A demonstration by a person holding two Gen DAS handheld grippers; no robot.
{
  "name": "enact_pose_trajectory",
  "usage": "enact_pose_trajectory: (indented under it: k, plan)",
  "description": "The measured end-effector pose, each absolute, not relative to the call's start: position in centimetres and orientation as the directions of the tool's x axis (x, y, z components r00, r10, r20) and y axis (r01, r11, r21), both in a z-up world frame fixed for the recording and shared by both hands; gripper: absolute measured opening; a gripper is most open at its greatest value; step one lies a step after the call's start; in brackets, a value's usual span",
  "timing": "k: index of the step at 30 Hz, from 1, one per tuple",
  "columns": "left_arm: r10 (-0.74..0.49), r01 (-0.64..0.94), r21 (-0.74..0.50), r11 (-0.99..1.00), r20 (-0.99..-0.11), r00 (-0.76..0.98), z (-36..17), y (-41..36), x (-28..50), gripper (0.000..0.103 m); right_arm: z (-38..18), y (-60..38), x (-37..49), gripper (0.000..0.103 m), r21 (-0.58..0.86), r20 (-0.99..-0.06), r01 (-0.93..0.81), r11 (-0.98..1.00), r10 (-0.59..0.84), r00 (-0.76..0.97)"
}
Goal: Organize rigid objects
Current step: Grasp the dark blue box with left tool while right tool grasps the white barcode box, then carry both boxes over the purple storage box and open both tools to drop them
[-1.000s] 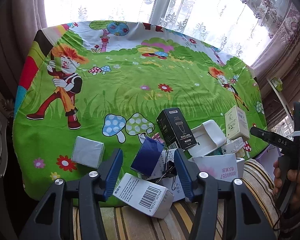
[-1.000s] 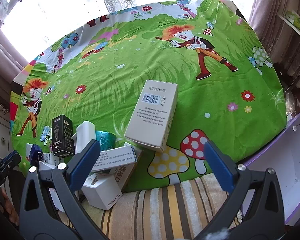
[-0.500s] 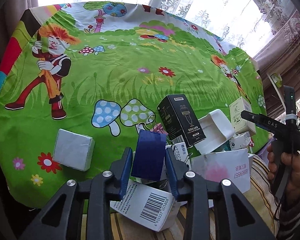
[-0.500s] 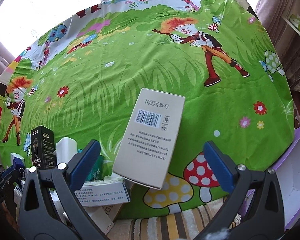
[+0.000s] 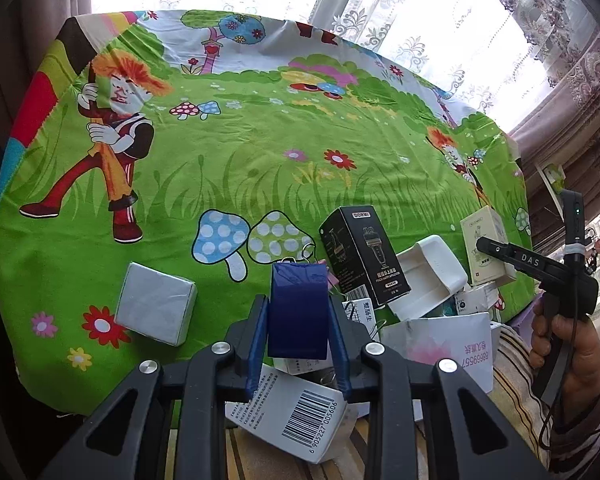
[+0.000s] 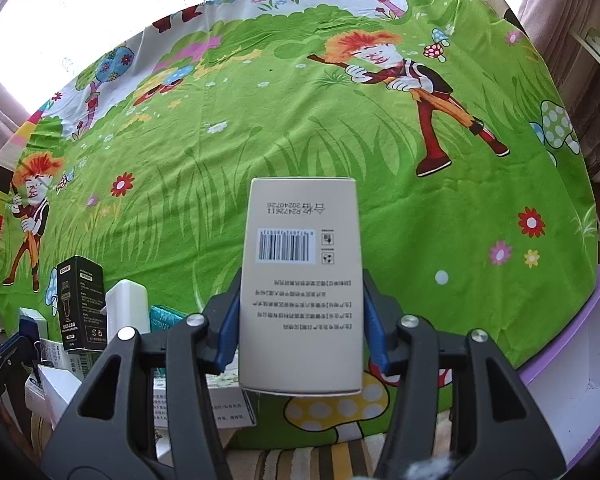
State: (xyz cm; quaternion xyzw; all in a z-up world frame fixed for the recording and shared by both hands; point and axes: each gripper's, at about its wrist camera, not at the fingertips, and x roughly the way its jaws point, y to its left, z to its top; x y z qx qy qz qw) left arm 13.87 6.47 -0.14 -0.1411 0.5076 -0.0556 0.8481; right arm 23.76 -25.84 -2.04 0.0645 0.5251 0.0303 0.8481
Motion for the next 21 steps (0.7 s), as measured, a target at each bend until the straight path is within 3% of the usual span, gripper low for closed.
enact_pose_trajectory:
  k: [10,21]
  plan:
    - [-0.199,-0.079,-0.289,0.954,-0.809,0.553,3.3,6.6,12.4,0.03,1.3,-27.3,21.3,0.056,0.147,-0.837,0.009,0.989,0.12,0.534]
    - [-0.281,0.015,-0.331,0.943,-0.775,0.565,5.5,0.9,9.8,0.03,3.8,-28.9,16.4,0.056,0.225,-0.804,-0.031,0.974,0.203,0.559]
